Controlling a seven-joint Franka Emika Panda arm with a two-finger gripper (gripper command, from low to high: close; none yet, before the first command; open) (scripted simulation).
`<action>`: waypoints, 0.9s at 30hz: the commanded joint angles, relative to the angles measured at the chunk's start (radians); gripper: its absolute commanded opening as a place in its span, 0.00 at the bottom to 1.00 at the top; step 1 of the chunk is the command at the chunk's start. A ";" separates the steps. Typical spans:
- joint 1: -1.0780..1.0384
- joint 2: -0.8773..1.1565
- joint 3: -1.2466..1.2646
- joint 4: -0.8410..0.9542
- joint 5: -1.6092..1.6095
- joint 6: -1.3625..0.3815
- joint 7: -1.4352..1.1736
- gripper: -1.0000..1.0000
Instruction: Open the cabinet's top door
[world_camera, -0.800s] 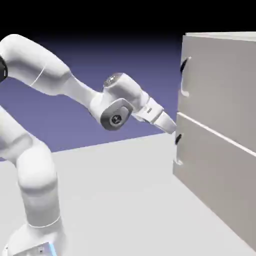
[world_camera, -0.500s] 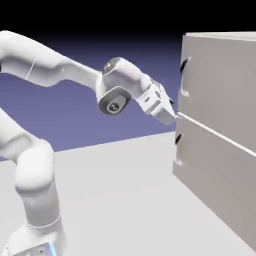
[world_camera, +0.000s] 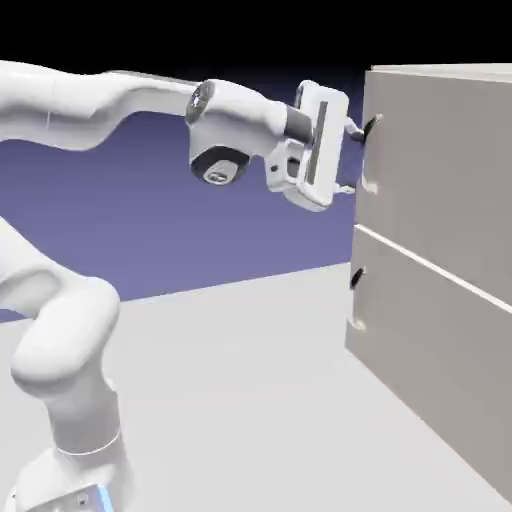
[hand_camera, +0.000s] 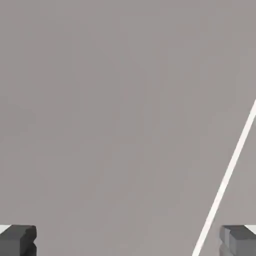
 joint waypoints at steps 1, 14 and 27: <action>-0.018 -0.006 0.019 0.012 0.044 0.000 0.018 0.50; -0.255 -0.080 0.272 0.164 0.609 -0.007 0.250 0.50; -0.492 -0.155 0.524 0.316 1.174 -0.013 0.481 0.50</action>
